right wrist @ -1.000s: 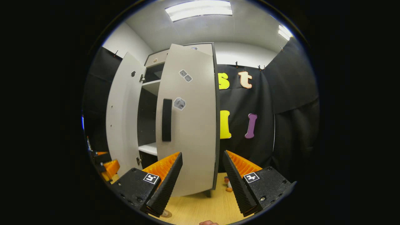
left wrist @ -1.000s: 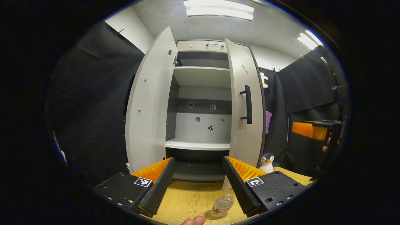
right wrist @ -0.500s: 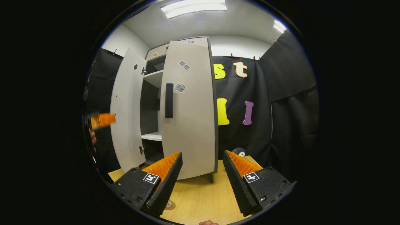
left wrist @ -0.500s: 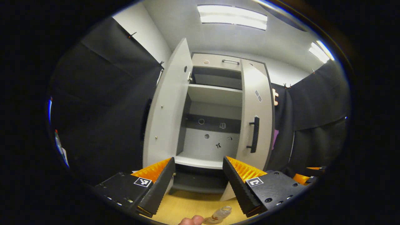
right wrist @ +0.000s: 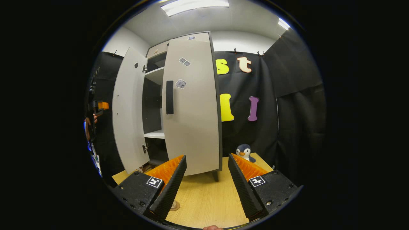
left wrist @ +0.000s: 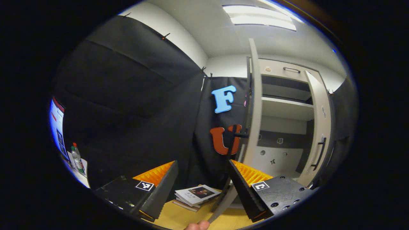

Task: Grasp the bottle in the cabinet with the left hand and place it on the coaster, then close the right door with the right hand and the left door with the left hand.

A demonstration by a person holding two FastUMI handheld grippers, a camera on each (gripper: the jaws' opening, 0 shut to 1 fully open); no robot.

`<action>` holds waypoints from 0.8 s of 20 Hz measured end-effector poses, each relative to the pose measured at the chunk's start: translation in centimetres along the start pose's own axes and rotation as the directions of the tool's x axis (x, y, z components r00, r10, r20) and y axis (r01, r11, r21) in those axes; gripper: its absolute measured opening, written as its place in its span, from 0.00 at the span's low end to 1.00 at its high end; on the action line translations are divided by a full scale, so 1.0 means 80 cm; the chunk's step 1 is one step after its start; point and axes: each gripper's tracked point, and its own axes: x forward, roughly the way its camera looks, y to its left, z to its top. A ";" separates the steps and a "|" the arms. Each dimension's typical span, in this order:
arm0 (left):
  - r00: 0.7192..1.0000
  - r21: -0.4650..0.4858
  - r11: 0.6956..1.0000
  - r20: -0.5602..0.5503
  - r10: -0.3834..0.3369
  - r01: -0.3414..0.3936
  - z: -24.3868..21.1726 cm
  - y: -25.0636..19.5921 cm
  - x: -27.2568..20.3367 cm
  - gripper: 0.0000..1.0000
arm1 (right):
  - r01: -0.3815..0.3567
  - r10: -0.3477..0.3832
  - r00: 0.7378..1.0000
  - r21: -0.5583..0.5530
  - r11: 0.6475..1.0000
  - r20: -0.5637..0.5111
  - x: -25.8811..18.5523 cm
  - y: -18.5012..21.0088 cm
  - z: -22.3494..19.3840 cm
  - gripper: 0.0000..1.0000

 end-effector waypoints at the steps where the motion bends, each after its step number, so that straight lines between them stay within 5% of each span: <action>1: 1.000 0.004 1.000 -0.010 0.022 -0.022 -0.008 0.006 0.010 0.95 | 0.003 -0.003 1.000 -0.003 1.000 0.001 0.000 -0.001 0.002 0.81; 4: 0.997 0.027 0.999 -0.061 0.040 -0.038 -0.045 0.004 0.024 1.00 | 0.022 -0.022 1.000 -0.007 1.000 0.009 -0.001 -0.008 0.003 0.81; 6: 0.997 0.028 0.998 -0.046 0.054 -0.053 -0.051 0.011 0.030 0.94 | 0.032 -0.032 0.999 -0.005 0.999 0.013 0.000 -0.012 0.006 0.81; 16: 0.996 -0.020 1.000 -0.085 -0.015 0.013 -0.048 -0.021 0.022 0.94 | 0.019 -0.019 0.999 0.020 1.000 0.025 0.011 -0.014 0.013 0.81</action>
